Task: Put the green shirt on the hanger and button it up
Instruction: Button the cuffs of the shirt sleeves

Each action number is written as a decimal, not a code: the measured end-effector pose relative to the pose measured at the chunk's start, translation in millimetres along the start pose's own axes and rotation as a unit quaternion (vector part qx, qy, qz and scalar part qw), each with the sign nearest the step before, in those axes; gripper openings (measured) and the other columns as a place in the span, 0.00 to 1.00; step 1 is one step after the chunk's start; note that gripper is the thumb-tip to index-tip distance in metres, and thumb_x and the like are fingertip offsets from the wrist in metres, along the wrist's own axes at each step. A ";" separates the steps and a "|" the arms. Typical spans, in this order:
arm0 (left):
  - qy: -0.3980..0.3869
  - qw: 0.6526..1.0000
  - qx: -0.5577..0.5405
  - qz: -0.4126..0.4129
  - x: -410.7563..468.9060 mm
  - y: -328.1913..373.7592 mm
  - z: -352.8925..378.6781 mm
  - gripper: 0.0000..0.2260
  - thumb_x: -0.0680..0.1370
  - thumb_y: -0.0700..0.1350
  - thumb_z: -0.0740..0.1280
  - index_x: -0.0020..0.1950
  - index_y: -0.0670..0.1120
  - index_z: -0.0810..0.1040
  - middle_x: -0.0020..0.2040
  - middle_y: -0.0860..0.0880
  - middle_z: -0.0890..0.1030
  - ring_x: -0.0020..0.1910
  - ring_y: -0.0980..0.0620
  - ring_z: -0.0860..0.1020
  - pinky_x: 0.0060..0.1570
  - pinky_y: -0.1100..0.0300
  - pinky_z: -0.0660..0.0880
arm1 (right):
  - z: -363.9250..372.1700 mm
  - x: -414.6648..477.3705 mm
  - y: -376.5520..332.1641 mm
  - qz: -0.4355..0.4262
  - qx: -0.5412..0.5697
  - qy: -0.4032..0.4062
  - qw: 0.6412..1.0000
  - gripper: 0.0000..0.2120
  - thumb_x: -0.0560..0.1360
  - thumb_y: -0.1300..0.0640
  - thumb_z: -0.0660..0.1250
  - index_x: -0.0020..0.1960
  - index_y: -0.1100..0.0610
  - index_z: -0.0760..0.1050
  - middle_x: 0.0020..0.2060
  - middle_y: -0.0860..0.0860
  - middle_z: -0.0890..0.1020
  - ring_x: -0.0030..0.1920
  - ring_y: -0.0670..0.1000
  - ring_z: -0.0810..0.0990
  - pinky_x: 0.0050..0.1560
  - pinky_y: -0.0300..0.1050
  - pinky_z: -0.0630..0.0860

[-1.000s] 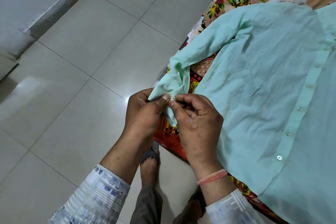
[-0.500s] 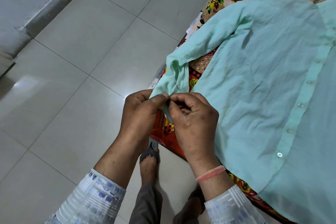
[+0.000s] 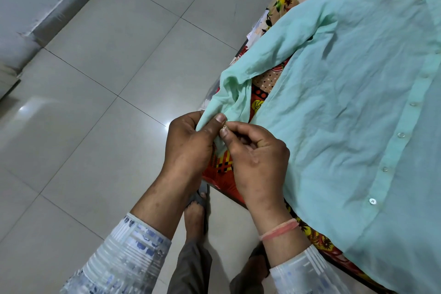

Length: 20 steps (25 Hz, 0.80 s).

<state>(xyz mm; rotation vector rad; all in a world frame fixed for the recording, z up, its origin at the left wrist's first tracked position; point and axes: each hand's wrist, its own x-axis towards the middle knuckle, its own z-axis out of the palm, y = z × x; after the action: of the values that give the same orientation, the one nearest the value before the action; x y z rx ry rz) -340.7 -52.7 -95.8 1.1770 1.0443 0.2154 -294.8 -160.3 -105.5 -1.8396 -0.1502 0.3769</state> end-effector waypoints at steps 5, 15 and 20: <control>-0.052 0.998 -0.036 0.012 -7.4 -1.9 -11.1 0.04 0.78 0.42 0.76 0.50 0.45 0.89 0.43 0.44 0.90 0.38 0.49 0.87 0.39 0.56 0.83 | -15.6 19.2 -22.4 0.347 0.338 -0.154 0.861 0.05 0.81 0.64 0.68 0.53 0.63 0.82 0.41 0.56 0.86 0.40 0.51 0.84 0.41 0.43 0.83; -0.151 0.988 -0.002 0.032 9.4 14.3 -35.5 0.13 0.78 0.30 0.72 0.57 0.44 0.89 0.55 0.41 0.90 0.54 0.40 0.89 0.55 0.49 0.86 | -10.3 23.8 -17.7 0.311 0.302 -0.086 0.897 0.13 0.82 0.53 0.70 0.66 0.54 0.81 0.57 0.54 0.89 0.56 0.54 0.89 0.54 0.50 0.87; -0.127 0.992 -0.022 -0.001 17.5 16.5 -35.1 0.13 0.71 0.38 0.77 0.56 0.41 0.89 0.54 0.38 0.90 0.52 0.35 0.88 0.54 0.46 0.84 | -16.0 30.2 -21.7 0.292 0.369 -0.151 0.870 0.26 0.76 0.66 0.74 0.72 0.55 0.76 0.61 0.59 0.87 0.60 0.60 0.88 0.57 0.57 0.86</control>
<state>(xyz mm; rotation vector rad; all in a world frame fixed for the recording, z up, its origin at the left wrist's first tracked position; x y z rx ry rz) -351.9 -11.8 -91.9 1.1305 0.8129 0.0846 -259.2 -159.5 -86.2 -1.0161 0.3176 0.9962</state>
